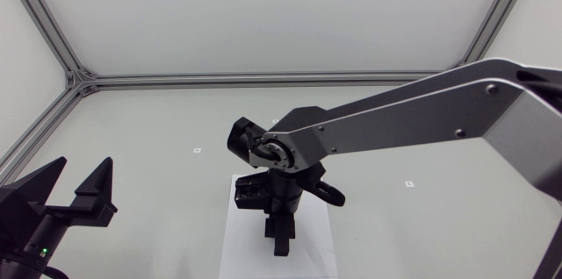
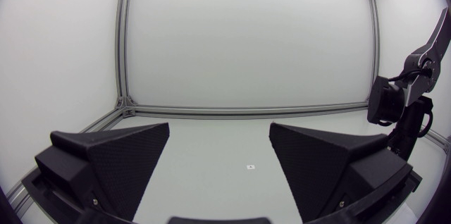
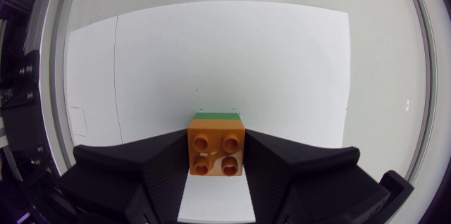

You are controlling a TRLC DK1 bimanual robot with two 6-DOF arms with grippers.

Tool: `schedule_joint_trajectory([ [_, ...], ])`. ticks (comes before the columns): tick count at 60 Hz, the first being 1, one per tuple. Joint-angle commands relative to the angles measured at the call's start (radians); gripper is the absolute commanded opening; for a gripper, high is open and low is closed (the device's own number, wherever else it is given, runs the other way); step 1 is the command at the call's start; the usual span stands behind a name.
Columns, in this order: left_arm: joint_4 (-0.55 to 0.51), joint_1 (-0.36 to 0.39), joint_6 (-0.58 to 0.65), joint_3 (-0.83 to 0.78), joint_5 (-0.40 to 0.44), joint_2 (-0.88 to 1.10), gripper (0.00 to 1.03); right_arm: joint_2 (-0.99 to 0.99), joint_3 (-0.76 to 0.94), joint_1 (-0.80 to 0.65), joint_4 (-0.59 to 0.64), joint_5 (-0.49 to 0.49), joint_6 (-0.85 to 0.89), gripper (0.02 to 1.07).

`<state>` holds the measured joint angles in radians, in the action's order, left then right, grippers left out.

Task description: Pick up the orange 2x2 brick with the right arm and stack it on top of the green 2x2 brick in the center

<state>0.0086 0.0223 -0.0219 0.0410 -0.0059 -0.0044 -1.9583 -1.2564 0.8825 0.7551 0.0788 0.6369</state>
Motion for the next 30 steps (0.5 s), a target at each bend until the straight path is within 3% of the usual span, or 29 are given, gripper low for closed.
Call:
schedule_joint_trajectory([
  [1,-0.013,-0.002,0.013,-0.041,0.004,-0.008,0.99,-0.021,0.003,0.012,0.0,0.004,0.018,0.47],
  [30,-0.015,-0.002,0.013,-0.041,0.004,-0.008,0.99,-0.019,-0.001,0.018,0.0,0.006,0.01,0.47],
])
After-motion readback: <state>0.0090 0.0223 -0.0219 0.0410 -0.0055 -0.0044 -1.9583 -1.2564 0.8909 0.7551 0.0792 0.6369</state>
